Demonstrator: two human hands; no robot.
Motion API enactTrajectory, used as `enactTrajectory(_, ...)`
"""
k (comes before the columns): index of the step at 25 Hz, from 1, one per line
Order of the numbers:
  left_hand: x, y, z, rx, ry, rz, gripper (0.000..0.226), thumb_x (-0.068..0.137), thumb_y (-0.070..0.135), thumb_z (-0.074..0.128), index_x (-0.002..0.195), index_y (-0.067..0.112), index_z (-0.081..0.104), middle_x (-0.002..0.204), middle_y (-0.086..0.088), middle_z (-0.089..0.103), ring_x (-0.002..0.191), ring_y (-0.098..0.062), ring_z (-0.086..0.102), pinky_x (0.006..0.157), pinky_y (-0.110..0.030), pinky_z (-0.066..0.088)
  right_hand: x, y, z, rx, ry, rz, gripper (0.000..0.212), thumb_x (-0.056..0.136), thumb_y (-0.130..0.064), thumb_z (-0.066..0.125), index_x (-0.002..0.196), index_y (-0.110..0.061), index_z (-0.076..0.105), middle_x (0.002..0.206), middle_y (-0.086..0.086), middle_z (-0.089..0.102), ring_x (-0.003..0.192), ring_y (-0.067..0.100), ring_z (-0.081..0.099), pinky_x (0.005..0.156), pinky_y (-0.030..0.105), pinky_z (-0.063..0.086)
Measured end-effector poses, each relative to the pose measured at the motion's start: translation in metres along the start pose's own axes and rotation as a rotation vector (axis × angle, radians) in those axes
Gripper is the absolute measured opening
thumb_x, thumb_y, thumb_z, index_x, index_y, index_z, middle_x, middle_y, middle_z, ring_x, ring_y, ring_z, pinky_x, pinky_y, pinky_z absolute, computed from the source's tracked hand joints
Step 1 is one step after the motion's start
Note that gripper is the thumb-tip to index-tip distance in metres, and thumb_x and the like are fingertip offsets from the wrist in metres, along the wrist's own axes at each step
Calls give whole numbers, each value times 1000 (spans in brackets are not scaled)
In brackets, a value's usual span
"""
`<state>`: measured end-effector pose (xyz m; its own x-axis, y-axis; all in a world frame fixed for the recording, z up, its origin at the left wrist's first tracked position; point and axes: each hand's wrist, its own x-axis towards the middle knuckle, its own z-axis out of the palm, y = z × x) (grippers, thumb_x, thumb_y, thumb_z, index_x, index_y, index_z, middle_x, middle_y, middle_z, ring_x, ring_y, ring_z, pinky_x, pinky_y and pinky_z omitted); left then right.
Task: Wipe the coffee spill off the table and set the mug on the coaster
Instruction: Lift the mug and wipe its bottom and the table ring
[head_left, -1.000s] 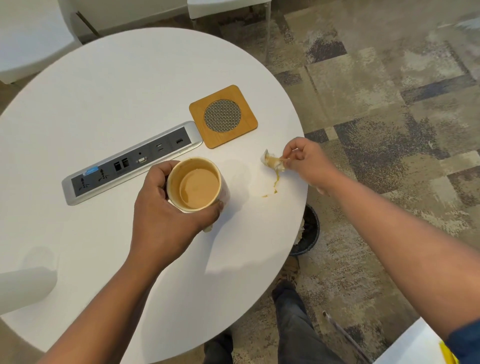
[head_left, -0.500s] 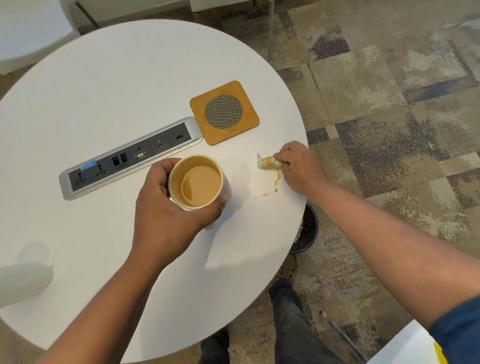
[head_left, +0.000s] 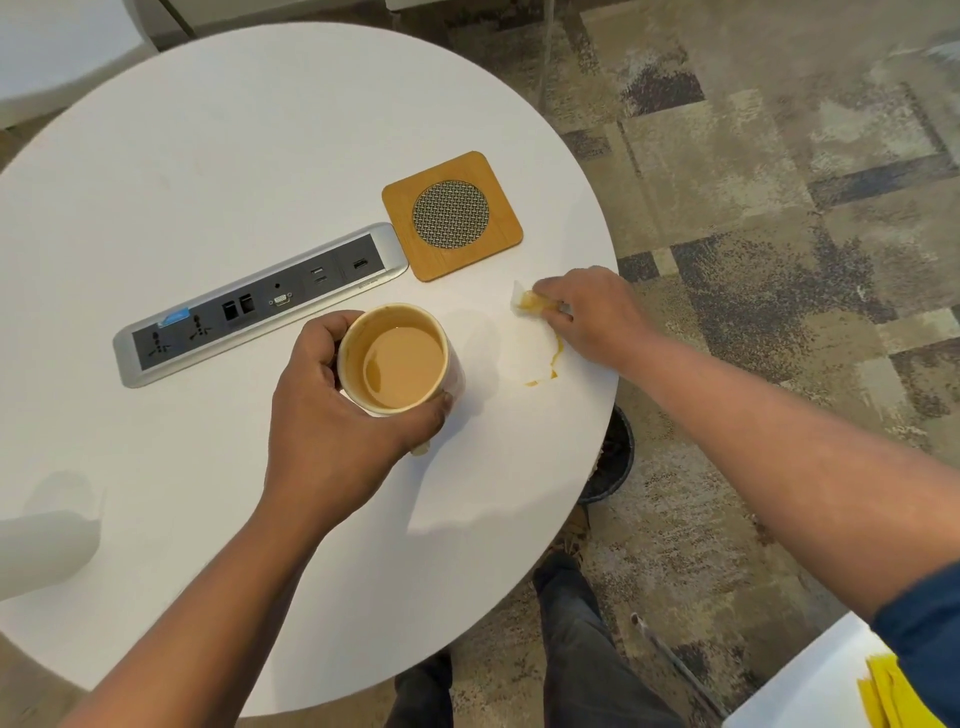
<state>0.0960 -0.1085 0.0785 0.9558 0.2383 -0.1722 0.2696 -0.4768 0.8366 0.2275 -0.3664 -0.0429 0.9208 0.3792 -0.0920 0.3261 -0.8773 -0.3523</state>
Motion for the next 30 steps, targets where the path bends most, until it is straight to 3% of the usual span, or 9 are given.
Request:
enactTrajectory(4,1,-4,-1,-7,5,-16,81,55,28,100,120,39,53,115,24,64,104,2,61,80,-22,48,15,-6,2,-5,-42,-193,22,96,-13,55,109,-13,73,100,9,67,87,35,59,70,45,51)
enactTrajectory(7,1,-5,-1,-5,3,-17,80,55,27,100,119,40,53,115,24,64,103,3,61,80,-20,48,21,-1,5,-100,-135,-231,27,93,-3,56,108,-16,74,100,7,66,87,33,58,70,43,51)
enactTrajectory(10,2,-4,-1,-12,1,-19,81,55,27,100,119,40,54,115,22,65,105,0,63,82,-24,50,13,3,0,-170,-236,-175,26,87,-1,56,99,-18,72,91,4,63,82,29,60,67,39,51)
enactTrajectory(15,1,-1,-3,-16,3,-3,81,55,28,100,121,39,54,118,21,65,107,-4,63,84,-27,52,-27,-15,-4,-78,-253,39,19,94,-12,49,78,-15,59,78,4,57,73,28,57,53,31,32)
enactTrajectory(21,-3,0,-8,-13,10,-1,82,55,29,100,122,37,54,117,21,64,107,-4,62,84,-28,52,-60,-57,16,89,-194,223,16,95,-16,52,94,-13,68,78,1,56,73,24,53,60,31,34)
enactTrajectory(24,-7,0,-9,-11,8,1,82,55,30,100,121,38,53,117,22,63,107,-4,62,82,-26,51,-66,-75,22,136,-220,220,14,94,-15,52,85,-14,62,75,-1,54,75,25,54,60,33,34)
enactTrajectory(26,-8,0,-10,-10,8,2,82,55,30,100,122,36,53,117,21,63,107,-5,62,82,-25,50,-68,-81,25,303,-261,256,12,94,-17,58,92,-14,69,82,1,64,82,26,61,67,35,46)
enactTrajectory(28,-9,-1,-11,-11,7,2,83,54,30,100,123,36,54,117,21,64,107,-5,62,82,-26,50,-68,-81,19,665,-278,412,18,91,-19,67,108,-14,73,89,1,70,84,22,67,80,39,57)
enactTrajectory(30,-9,-2,-12,-11,7,3,82,55,29,100,122,38,53,116,22,64,106,-3,62,81,-26,51,-62,-72,11,965,-216,596,23,90,-15,72,112,-13,71,88,-1,68,80,19,69,86,42,60)
